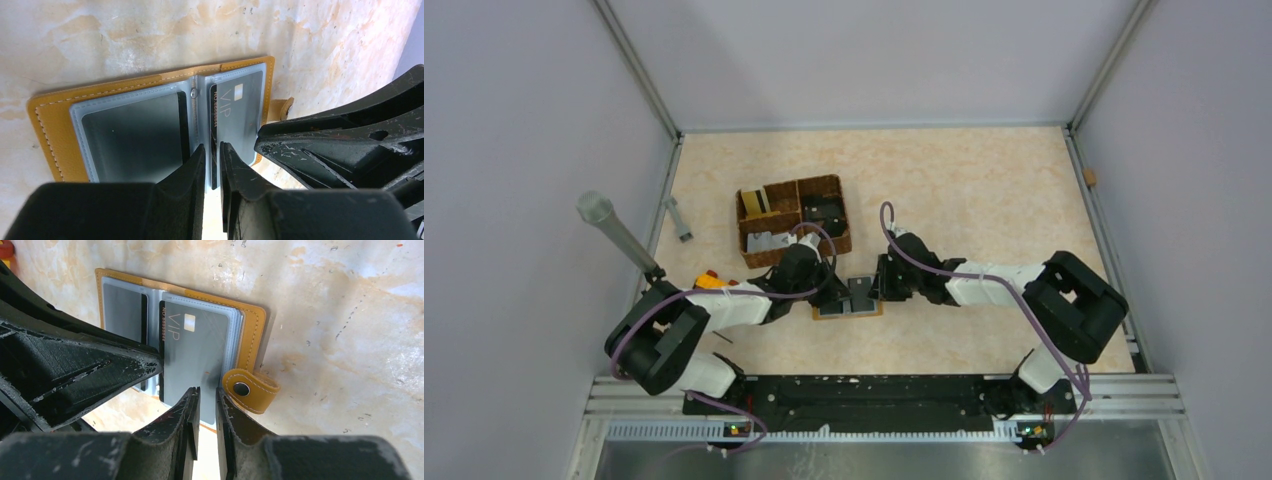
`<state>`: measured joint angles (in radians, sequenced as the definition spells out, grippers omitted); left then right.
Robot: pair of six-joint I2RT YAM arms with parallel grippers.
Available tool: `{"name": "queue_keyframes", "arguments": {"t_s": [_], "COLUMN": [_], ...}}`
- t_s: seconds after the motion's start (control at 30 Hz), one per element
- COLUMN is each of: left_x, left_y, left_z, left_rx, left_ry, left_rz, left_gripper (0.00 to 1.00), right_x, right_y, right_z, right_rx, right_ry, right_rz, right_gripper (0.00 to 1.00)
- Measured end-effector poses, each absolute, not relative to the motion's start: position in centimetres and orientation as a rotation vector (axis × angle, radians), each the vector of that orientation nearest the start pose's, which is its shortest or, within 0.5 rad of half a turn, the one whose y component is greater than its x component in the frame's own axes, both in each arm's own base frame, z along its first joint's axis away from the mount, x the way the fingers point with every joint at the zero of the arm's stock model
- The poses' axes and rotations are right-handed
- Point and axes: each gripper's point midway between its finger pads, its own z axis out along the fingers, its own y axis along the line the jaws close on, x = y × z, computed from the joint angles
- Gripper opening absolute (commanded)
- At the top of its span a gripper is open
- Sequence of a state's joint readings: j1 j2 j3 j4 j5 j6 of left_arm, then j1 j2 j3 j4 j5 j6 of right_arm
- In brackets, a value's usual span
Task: Put the credit cards into the card holder
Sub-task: Turn over the card slot in the card holder.
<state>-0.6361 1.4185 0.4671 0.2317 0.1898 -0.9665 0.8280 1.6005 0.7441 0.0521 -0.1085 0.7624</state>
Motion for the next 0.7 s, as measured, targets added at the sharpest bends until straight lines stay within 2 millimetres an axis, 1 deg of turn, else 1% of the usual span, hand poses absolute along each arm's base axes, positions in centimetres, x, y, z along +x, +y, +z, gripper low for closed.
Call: {"name": "queue_keyframes", "arguments": {"t_s": [0.13,0.43,0.7], "left_x": [23.04,23.03,22.99], "left_y": [-25.29,-25.15,-25.03], "left_z": [3.35,3.2,3.08], "left_rx": [-0.306,-0.311,-0.315], "left_ry": [2.487,2.492,2.496], "left_rz": [-0.978,-0.966,-0.957], "left_gripper": [0.19,0.18,0.2], "right_x": [22.39,22.46,22.02], "right_y": [31.14,30.88,31.35], "right_z": [3.23,3.01,2.94], "right_rx": [-0.132,-0.124,-0.145], "right_ry": [2.555,2.558,2.555], "right_rz": [0.814,0.795,0.846], "right_gripper": [0.23,0.24,0.18]}}
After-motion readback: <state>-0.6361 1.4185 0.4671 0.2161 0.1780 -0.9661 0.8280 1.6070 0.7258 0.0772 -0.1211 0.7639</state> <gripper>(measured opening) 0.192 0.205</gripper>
